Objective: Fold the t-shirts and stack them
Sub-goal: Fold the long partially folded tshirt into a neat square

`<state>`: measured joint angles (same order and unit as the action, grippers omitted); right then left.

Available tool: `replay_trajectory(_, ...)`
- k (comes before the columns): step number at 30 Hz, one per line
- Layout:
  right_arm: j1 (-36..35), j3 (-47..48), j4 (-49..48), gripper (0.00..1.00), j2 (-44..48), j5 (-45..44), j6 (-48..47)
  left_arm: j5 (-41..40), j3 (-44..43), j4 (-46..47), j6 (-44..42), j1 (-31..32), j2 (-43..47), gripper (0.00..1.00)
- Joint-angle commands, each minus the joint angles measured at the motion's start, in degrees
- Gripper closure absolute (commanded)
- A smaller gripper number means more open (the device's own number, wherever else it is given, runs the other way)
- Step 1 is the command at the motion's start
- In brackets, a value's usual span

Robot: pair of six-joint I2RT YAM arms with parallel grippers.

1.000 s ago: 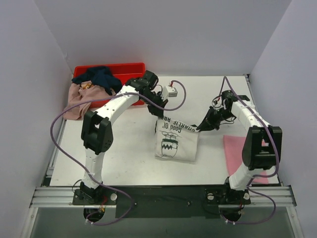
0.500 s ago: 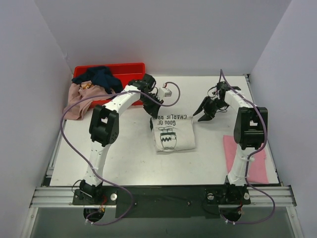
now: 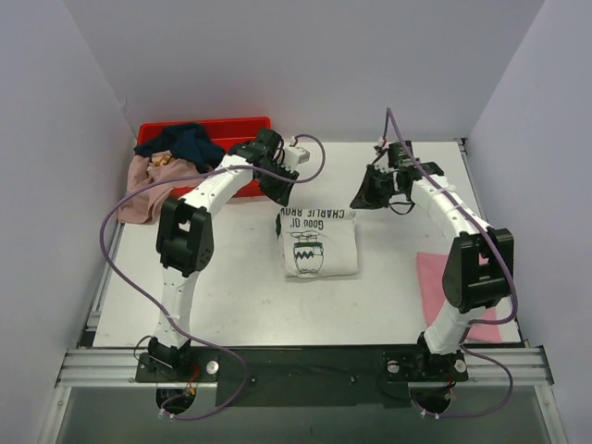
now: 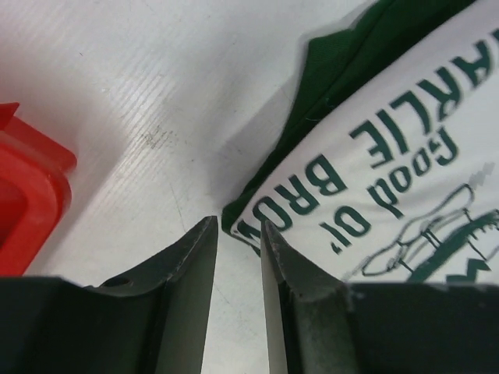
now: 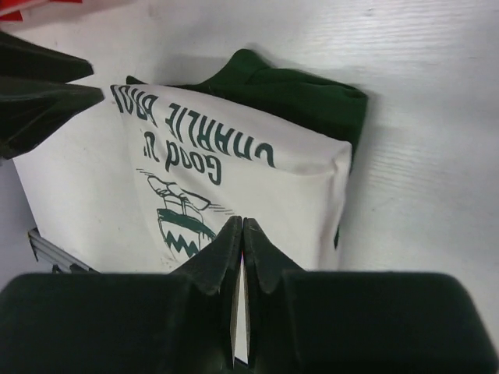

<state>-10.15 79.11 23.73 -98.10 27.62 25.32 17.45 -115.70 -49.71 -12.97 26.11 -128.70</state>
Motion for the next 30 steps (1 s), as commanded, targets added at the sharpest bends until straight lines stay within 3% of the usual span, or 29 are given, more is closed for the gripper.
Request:
replay_trajectory(1,-1.5,0.2,-2.9,1.00,-8.7,5.9,-1.1,2.5,3.3,3.5,0.9,1.6,10.7,0.65)
replay_trajectory(4,-1.9,5.9,-3.0,1.00,-15.4,6.9,-0.6,6.0,10.0,5.8,2.0,3.9,13.6,0.71)
replay_trajectory(8,-1.1,13.4,-3.0,1.00,-22.3,6.6,2.2,6.0,13.4,9.5,4.8,4.2,10.9,0.72)
replay_trajectory(15,-0.7,13.6,-3.7,1.00,-27.3,3.5,7.9,-3.1,7.1,11.2,4.5,1.1,0.5,0.71)
replay_trajectory(24,1.4,16.3,-2.9,0.99,-25.7,0.8,9.0,-8.0,3.0,13.1,2.3,1.4,-0.6,0.66)
replay_trajectory(25,1.5,16.3,-2.6,0.95,-23.8,0.6,7.9,-8.2,2.8,13.0,1.4,1.5,0.5,0.65)
replay_trajectory(27,2.2,14.4,-1.8,0.71,-19.6,0.2,5.9,-7.2,2.8,12.5,0.2,1.8,2.7,0.62)
replay_trajectory(30,2.9,8.3,-1.3,0.56,-12.3,0.4,3.2,-2.9,5.1,11.4,-1.9,2.6,9.1,0.57)
